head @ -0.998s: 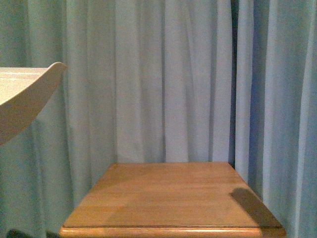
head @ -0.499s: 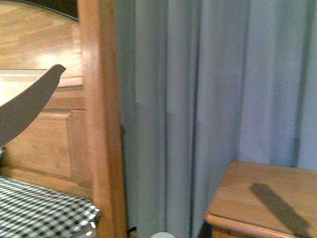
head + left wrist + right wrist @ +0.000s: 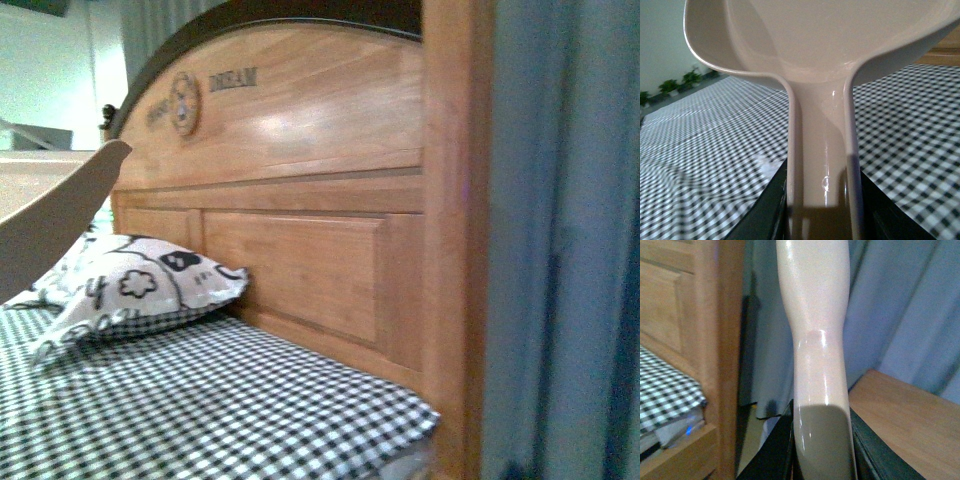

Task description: Clean up trash

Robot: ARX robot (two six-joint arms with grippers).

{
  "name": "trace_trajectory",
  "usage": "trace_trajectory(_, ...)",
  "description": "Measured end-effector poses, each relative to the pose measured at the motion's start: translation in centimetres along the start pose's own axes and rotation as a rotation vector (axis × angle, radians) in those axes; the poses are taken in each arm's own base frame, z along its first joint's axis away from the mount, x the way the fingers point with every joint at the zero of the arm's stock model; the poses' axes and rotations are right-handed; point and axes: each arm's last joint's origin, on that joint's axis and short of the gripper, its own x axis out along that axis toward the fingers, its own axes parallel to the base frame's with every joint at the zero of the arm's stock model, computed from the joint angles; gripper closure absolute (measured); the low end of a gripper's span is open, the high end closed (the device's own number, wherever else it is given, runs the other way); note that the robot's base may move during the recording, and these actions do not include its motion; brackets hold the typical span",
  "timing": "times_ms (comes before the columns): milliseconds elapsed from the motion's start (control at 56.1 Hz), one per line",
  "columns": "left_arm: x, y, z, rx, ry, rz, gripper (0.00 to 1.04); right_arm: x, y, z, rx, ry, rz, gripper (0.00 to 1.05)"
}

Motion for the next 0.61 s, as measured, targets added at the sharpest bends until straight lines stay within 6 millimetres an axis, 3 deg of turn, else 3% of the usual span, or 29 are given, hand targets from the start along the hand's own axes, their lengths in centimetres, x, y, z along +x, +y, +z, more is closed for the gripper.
trace_trajectory(606, -0.05, 0.15, 0.01, -0.005, 0.004, 0.027, 0.78, -0.02, 0.14, -0.03, -0.002, -0.001, 0.017, 0.84)
